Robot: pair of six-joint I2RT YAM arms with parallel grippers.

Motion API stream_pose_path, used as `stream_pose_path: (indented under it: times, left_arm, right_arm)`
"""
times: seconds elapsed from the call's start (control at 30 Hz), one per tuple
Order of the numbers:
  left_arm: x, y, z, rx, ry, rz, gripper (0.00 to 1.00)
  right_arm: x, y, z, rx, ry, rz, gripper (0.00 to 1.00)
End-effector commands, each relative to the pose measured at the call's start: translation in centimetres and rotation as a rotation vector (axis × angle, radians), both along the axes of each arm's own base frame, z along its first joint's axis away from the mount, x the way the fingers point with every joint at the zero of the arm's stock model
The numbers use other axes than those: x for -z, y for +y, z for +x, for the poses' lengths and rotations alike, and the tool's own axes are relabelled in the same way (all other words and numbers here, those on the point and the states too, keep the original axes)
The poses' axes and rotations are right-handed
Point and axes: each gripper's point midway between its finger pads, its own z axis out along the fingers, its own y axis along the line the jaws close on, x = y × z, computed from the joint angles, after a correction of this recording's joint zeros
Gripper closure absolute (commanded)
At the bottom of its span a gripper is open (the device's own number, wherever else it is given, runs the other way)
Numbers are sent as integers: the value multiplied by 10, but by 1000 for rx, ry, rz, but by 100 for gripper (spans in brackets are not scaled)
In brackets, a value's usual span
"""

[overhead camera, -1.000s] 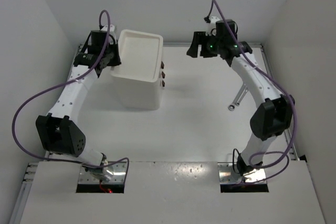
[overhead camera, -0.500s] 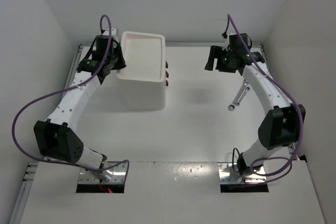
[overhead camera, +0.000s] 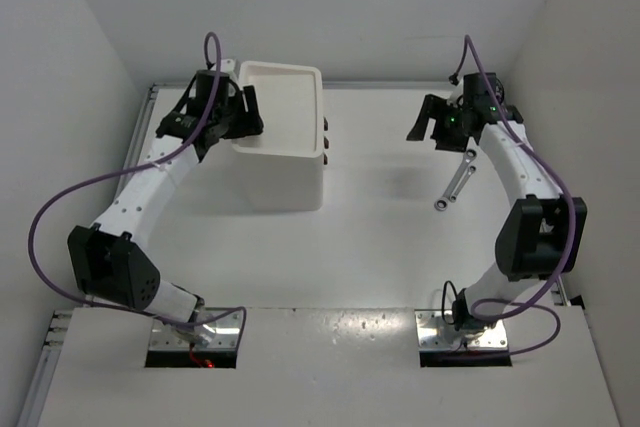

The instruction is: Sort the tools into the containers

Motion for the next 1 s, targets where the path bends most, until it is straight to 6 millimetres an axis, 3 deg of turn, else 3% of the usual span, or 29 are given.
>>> stream_pose_path:
  times: [0.0,0.03,0.07,0.13,0.17,0.2,0.3,0.37,0.4,0.47,0.5,0.57,0.6,0.67,0.83,0.97]
  left_arm:
    - [-24,-4,2,43,-27,3,32]
    - [-46,-3,7,61,-85,19,32]
    - [-60,-1,10,56,-120,32,30]
    - [-87,1,14,58,-186,43,28]
    - [-119,1,15,61,-258,37,28]
    - [-135,10,17,24,-295,43,26]
    - [-181,21,19,-20,-403,74,17]
    - [-193,33,15,-71,-433,104,16]
    - [-199,49,9,-149,-447,130,16]
    - [-189,72,-4,-248,-433,176,14]
    - [-176,71,0,-246,-413,184,14]
    - [-174,85,-17,-292,-438,189,12]
    - [-156,91,-17,-310,-422,202,12]
    - [-157,94,-31,-314,-446,192,12]
    - [-129,104,-37,-328,-394,217,12]
    - [-121,106,-39,-339,-378,219,10]
  right_arm:
    - [1,-8,1,3,-8,5,16]
    - [0,-4,0,-22,-12,20,16]
    - [8,-7,-5,-15,12,29,16]
    - [5,-8,-9,-35,-10,34,16]
    - [9,-8,-11,-35,1,35,16]
    - [10,-8,-13,-35,10,35,16]
    - [22,-22,-21,-8,48,-7,18]
    - [27,-36,-25,38,81,-52,19]
    - [36,-47,-33,67,120,-109,21]
    - [44,-69,-42,133,168,-173,21]
    - [50,-72,-45,142,194,-189,21]
    - [58,-84,-53,180,251,-207,21]
    - [69,-83,-56,175,296,-206,22]
    - [74,-88,-54,183,324,-181,28]
    - [86,-86,-35,186,330,-111,51]
    - [106,-101,-23,265,406,-140,51]
